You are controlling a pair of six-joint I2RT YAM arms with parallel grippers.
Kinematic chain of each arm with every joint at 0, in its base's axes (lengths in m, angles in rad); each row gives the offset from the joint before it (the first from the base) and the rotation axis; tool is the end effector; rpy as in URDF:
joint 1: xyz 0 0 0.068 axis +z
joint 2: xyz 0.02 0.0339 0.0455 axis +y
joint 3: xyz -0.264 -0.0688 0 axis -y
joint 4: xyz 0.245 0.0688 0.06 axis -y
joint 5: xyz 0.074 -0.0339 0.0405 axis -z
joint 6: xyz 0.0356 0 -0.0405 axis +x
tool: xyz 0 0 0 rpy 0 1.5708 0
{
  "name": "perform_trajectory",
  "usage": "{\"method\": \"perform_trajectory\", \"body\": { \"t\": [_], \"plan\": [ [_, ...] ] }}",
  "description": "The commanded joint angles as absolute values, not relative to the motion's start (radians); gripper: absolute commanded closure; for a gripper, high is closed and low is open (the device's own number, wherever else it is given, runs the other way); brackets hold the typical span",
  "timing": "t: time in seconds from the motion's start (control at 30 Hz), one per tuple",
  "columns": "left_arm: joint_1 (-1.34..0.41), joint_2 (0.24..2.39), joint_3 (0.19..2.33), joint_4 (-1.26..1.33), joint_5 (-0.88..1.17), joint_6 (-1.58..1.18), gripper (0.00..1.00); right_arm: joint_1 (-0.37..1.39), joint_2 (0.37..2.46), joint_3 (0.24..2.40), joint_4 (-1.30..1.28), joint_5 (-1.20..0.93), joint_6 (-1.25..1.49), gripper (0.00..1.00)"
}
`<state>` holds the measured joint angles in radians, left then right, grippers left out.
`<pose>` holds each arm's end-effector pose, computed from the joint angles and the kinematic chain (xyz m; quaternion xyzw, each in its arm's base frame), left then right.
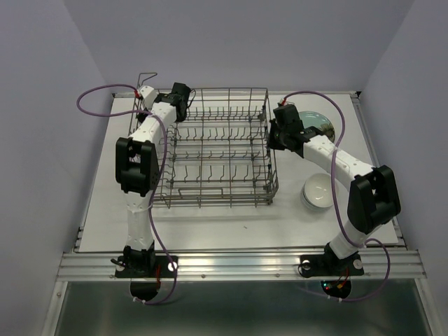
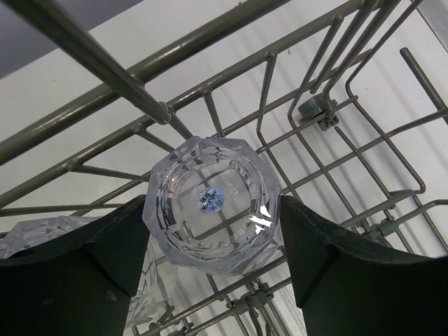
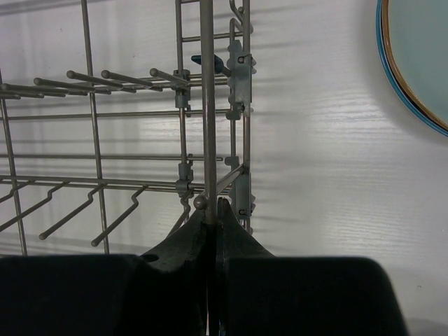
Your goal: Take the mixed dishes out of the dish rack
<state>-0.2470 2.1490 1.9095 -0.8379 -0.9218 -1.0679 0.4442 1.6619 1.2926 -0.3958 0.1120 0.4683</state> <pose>0.4547 -0.0854 0.2506 -0.4462 0.7531 0.2077 0.4367 0.3386 0.1567 0.2682 0.0330 0.9182 0.1262 0.3741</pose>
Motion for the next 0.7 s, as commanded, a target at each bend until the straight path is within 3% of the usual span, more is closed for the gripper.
{"method": "perform_trajectory", "body": {
  "t": [0.0,0.1,0.13,0.67],
  "plan": [
    [-0.249,2.06,1.911,-0.88,-0.976,-1.108,0.78,0.449,1.644,1.269,-0.391,0.077,0.479,0.99],
    [-0.258,2.033,1.939,-0.882,-0.983,-1.072,0.98,0.449,1.643,1.269,-0.391,0.075,0.479,0.99],
    [-0.261,2.026,1.945,-0.881,-0.988,-1.06,1.0,0.449,1.643,1.267,-0.39,0.075,0.48,0.99],
    [-0.322,1.893,1.942,-0.762,-1.031,-0.898,1.0,0.449,1.638,1.276,-0.385,0.078,0.489,0.99]
  ]
}}
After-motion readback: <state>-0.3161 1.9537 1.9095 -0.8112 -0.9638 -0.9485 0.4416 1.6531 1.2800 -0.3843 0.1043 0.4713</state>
